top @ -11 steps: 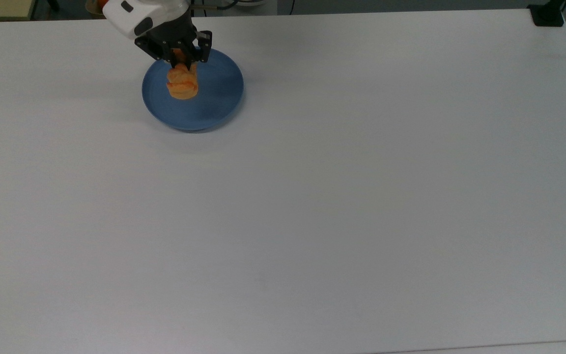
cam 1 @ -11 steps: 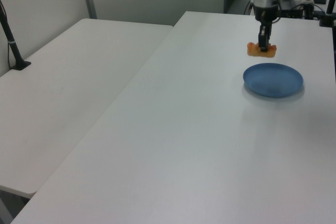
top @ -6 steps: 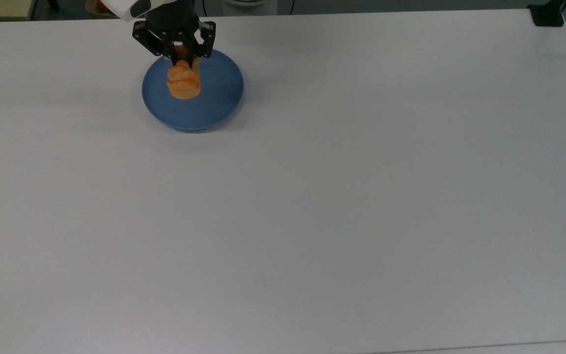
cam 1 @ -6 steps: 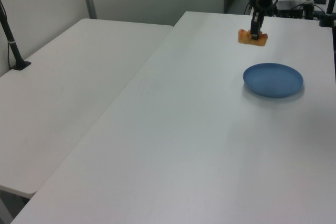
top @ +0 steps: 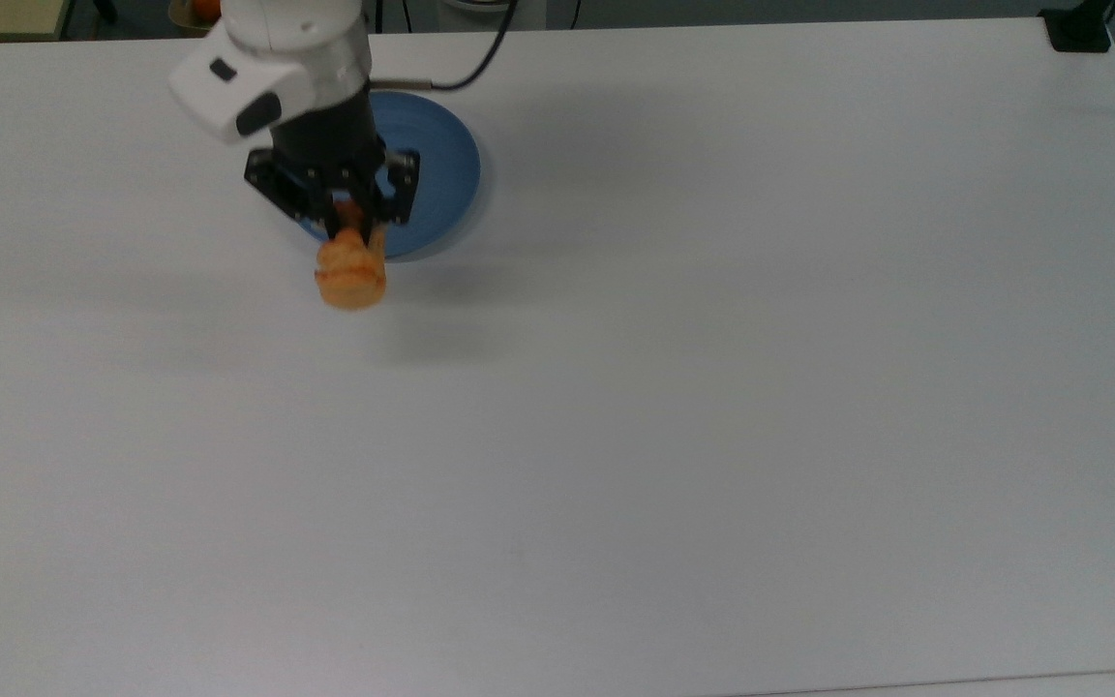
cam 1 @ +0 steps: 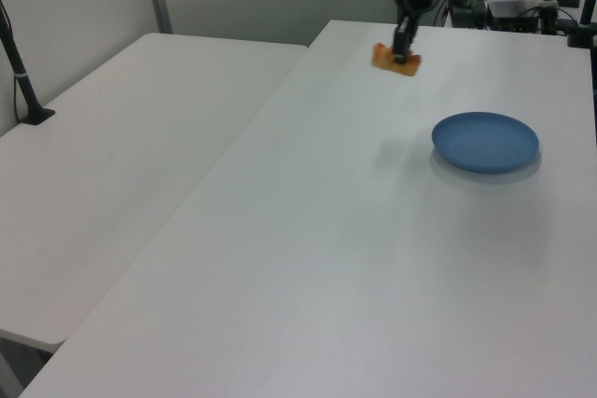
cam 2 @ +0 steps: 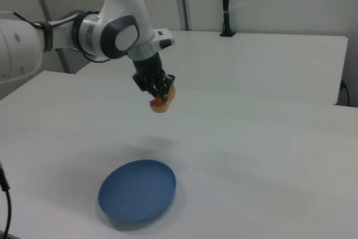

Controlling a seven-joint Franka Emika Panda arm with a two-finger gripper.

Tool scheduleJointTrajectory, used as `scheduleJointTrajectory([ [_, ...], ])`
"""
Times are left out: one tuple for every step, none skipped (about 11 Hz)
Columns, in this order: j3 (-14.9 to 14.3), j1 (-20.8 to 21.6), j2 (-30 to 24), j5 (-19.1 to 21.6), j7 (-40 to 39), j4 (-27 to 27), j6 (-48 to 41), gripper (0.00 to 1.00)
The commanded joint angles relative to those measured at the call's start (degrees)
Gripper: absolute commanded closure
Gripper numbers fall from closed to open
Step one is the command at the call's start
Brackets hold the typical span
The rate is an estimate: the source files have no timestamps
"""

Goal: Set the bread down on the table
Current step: 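Lift the bread roll off the plate and carry it away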

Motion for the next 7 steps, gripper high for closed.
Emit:
scheduleJointTrajectory([
  [-0.5,0.8,10.68,1.14,0.05,9.13,8.26,0.78],
  [0.19,0.71,13.06,1.4,-0.04,10.02,12.3,0.77],
  [0.64,0.71,15.17,1.4,0.04,10.03,16.95,0.78],
  [0.99,0.8,17.45,1.4,0.05,10.29,20.83,0.77],
  [1.43,0.8,19.3,1.4,0.05,10.82,23.91,0.77],
  [1.61,0.8,20.97,1.4,0.13,11.34,26.03,0.77],
  [2.22,1.06,23.08,1.32,0.13,12.31,27.36,0.77],
])
